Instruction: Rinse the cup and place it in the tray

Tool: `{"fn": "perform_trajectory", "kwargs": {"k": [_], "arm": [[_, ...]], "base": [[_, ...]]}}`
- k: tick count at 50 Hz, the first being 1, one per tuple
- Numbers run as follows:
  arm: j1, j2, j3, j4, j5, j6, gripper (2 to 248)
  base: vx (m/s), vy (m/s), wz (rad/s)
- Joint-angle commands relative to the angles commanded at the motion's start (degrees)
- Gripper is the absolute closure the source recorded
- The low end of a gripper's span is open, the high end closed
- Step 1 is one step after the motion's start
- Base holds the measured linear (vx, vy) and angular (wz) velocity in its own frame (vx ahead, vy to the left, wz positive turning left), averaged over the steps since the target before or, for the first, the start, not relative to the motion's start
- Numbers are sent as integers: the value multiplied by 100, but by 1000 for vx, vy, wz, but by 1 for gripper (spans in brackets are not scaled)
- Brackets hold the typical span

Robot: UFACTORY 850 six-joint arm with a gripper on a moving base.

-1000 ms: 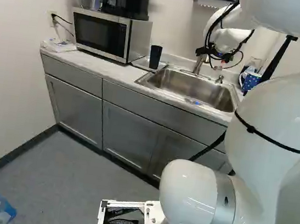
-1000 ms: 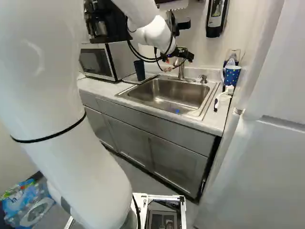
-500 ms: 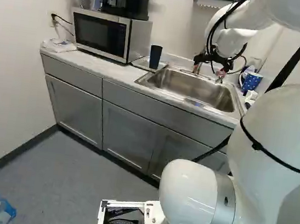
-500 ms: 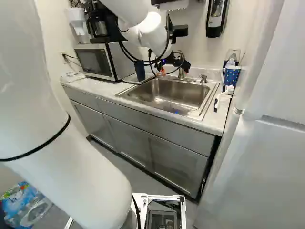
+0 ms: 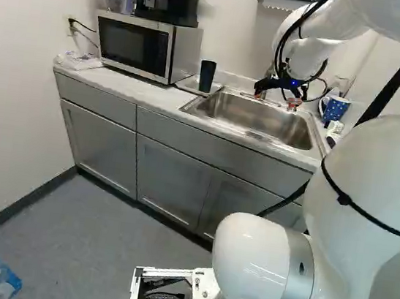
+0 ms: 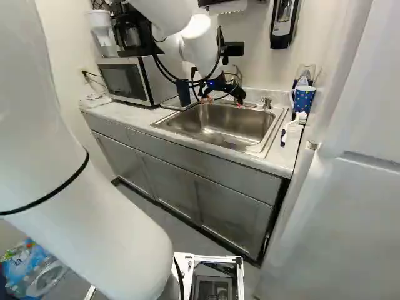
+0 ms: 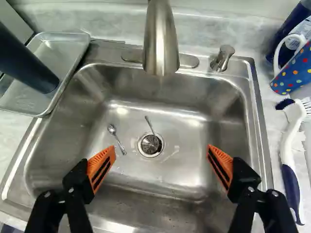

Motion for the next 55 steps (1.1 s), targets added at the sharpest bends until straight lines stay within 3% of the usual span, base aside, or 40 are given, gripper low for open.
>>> {"fn": "perform_trajectory", "kwargs": {"k": [34,55], "arm": [[0,0,0,0,0,0,3],[0,0,0,0,0,0,3]], "base": [[-4,2,-14],[-23,121,-20]]}}
